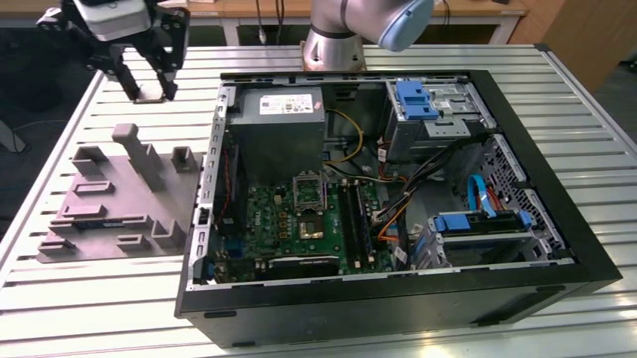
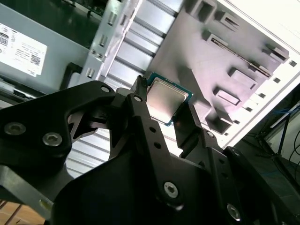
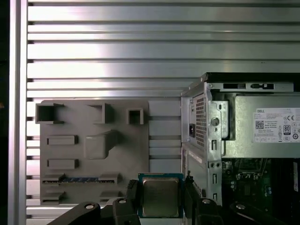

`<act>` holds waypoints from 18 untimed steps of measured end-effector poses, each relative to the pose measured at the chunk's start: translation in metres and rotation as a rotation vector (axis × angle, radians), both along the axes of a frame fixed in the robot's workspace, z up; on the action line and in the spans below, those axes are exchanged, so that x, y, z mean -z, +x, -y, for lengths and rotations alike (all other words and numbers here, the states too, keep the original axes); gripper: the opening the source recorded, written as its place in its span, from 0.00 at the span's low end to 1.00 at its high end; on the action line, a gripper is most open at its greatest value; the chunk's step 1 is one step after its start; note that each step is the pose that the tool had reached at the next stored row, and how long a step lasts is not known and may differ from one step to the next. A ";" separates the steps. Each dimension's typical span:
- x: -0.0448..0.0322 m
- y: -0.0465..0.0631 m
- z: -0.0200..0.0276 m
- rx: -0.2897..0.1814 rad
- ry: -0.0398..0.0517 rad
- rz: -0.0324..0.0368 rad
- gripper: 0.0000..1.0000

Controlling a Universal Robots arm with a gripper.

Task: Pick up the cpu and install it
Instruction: 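Pick up the cpu and move it towards the insertion slot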

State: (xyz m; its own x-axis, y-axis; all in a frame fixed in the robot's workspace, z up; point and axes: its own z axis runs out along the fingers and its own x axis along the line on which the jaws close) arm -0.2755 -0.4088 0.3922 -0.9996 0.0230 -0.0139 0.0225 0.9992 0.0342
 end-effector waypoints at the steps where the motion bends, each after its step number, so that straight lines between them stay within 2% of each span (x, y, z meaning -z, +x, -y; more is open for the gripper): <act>1: 0.0001 0.005 0.0000 0.000 0.0001 0.0001 0.47; 18: 0.0004 0.082 0.0000 0.000 0.0000 0.0000 0.47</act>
State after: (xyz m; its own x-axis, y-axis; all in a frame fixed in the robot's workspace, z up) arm -0.1939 -0.4088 0.3918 -0.9996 0.0230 -0.0139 0.0225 0.9992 0.0342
